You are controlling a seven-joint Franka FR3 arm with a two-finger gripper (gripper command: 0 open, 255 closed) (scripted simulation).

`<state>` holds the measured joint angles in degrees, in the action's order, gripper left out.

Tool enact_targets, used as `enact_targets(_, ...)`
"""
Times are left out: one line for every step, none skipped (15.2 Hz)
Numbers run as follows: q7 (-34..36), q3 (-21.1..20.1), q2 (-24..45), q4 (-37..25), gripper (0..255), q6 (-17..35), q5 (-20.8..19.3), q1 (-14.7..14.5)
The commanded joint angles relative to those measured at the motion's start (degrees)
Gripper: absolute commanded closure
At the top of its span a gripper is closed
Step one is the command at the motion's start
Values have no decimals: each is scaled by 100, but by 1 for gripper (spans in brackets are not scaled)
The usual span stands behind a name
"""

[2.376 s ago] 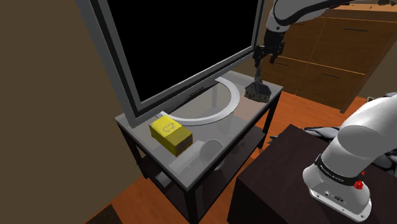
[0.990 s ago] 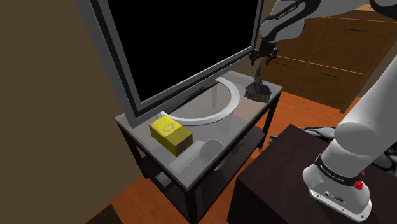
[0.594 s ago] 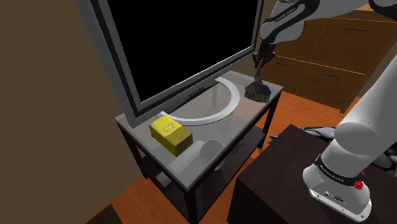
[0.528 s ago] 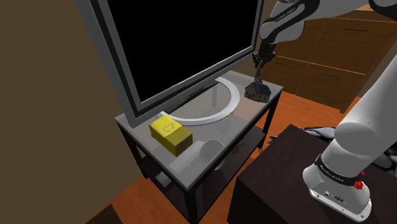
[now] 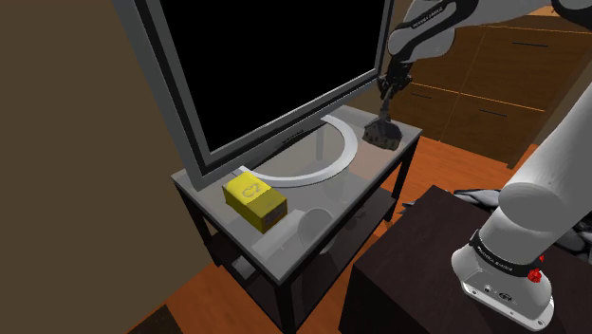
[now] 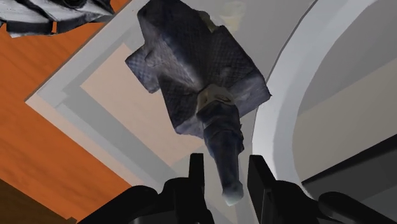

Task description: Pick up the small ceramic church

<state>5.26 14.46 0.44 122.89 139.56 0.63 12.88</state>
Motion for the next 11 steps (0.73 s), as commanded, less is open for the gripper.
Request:
enact_targets(34, -5, -84, -69, 255, -146, -37, -6)
enact_targets(43, -6, -116, -113, 255, -221, -49, -7)
enact_targets(51, -7, -146, -159, 255, -296, -60, -7)
enact_targets(59, -9, -176, -206, 255, -371, -71, -8)
enact_targets(66, -10, -204, -254, 255, -446, -81, -9)
enact_targets(73, -12, -231, -303, 255, -521, -91, -9)
enact_targets(79, -13, -256, -353, 255, -596, -100, -10)
enact_targets(85, -15, -281, -405, 255, -672, -108, -10)
enact_targets(90, -16, -304, -458, 255, -747, -116, -11)
enact_targets(96, -18, -326, -512, 255, -822, -123, -12)
enact_targets(100, -19, -347, -567, 255, -898, -130, -12)
